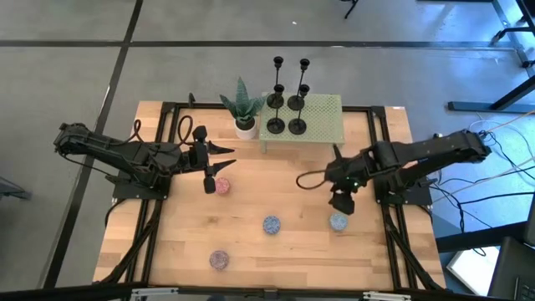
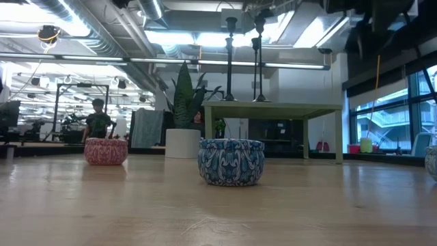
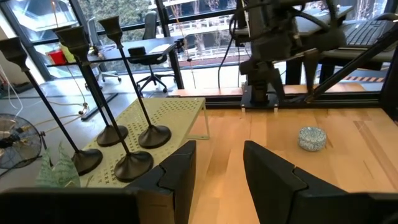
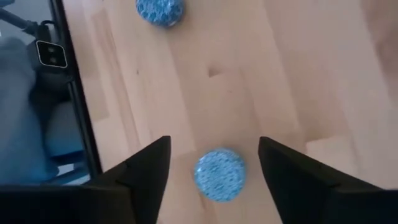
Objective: Pick & Place candle stick holders
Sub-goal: Put the light blue scented candle on the shelf
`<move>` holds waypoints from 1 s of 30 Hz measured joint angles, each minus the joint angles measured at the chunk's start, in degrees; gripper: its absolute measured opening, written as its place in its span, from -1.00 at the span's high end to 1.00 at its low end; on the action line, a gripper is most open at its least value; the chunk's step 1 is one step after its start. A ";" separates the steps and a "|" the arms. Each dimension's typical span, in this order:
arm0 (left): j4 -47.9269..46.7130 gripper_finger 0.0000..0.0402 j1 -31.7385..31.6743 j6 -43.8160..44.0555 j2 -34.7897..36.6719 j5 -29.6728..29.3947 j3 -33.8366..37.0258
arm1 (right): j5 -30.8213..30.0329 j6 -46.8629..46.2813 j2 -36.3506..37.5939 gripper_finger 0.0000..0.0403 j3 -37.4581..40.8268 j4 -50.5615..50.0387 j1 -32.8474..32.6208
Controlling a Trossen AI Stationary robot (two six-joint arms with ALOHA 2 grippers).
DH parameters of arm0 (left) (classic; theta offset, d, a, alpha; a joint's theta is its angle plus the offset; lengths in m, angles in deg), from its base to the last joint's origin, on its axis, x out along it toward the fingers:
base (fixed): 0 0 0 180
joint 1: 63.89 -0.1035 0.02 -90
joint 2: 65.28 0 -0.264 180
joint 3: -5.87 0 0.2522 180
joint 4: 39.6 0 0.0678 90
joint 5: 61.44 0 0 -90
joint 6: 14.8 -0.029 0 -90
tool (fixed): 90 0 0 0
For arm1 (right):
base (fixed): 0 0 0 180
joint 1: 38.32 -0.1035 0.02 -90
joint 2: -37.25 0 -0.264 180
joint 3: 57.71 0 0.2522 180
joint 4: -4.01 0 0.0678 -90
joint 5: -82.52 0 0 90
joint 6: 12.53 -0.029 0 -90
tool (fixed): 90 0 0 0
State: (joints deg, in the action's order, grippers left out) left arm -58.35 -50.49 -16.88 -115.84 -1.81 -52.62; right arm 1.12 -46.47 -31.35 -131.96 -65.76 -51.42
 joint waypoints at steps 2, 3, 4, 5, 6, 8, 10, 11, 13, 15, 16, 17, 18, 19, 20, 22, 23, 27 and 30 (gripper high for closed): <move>-0.02 0.35 -0.01 -0.01 0.00 0.00 0.00 | -0.02 -2.69 -0.73 -0.31 0.02 -0.14 -1.67; -0.01 0.35 0.00 -0.05 0.00 0.00 0.00 | 0.00 -3.81 -1.24 -0.35 0.01 -0.19 -2.48; 0.00 0.35 -0.01 -0.05 0.00 0.00 0.00 | 0.00 -4.74 -1.92 -0.39 0.00 -0.18 -3.36; -0.02 0.35 0.01 -0.05 0.00 0.00 0.00 | 0.00 -5.15 -2.75 -0.42 0.00 -0.35 -4.19; 0.00 0.35 -0.01 -0.07 0.00 0.00 0.00 | 0.00 -5.66 -3.64 -0.45 0.02 -0.59 -4.97; -0.03 0.35 -0.01 -0.09 0.02 -0.04 0.00 | 0.00 -6.32 -5.48 -0.50 0.00 -0.65 -6.37; -0.02 0.35 0.00 -0.12 0.02 -0.08 0.00 | -0.03 -6.35 -7.38 -0.52 0.00 -0.84 -7.75; -0.03 0.35 0.00 -0.12 0.01 -0.09 0.00 | -0.18 -6.39 -8.36 -0.53 0.01 -1.14 -8.43; -0.04 0.35 -0.01 -0.12 0.00 -0.09 0.00 | -0.98 -7.43 -10.25 -0.53 0.01 -2.44 -9.70; -0.02 0.35 -0.01 -0.14 0.02 -0.11 0.00 | -1.33 -9.29 -11.95 -0.53 0.00 -4.67 -10.55; -0.04 0.35 0.00 -0.14 0.01 -0.11 0.00 | -1.36 -10.41 -12.83 -0.53 0.01 -5.72 -10.92; -0.04 0.35 -0.01 -0.14 0.02 -0.13 0.00 | -1.40 -11.39 -13.73 -0.53 0.02 -6.67 -11.26; -0.02 0.35 -0.01 -0.14 0.02 -0.13 0.00 | -1.52 -12.31 -14.51 -0.53 0.02 -7.21 -11.56; -0.04 0.35 0.01 -0.15 0.00 -0.13 0.00 | -1.24 -12.95 -15.29 -0.53 0.02 -7.09 -11.86; -0.04 0.35 -0.01 -0.16 0.02 -0.14 0.00 | -0.73 -13.24 -16.14 -0.53 0.02 -6.67 -12.15; -0.05 0.35 0.00 -0.16 0.01 -0.17 0.00 | -0.16 -13.01 -17.92 -0.53 0.01 -6.02 -12.49; -0.09 0.35 -0.01 -0.16 0.00 -0.17 0.00 | -0.17 -12.43 -18.81 -0.53 0.02 -5.97 -12.67; -0.27 0.35 -0.01 -0.16 0.02 -0.15 0.00 | -0.11 -9.06 -22.46 -0.53 0.02 -5.92 -12.74; -1.10 0.35 0.01 -0.16 0.02 -0.10 0.00 | 0.02 -7.52 -24.71 -0.53 0.01 -5.75 -12.48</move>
State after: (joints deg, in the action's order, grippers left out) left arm -59.45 -50.48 -17.04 -115.82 -1.91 -52.62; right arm 1.14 -53.99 -56.07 -131.95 -71.51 -63.90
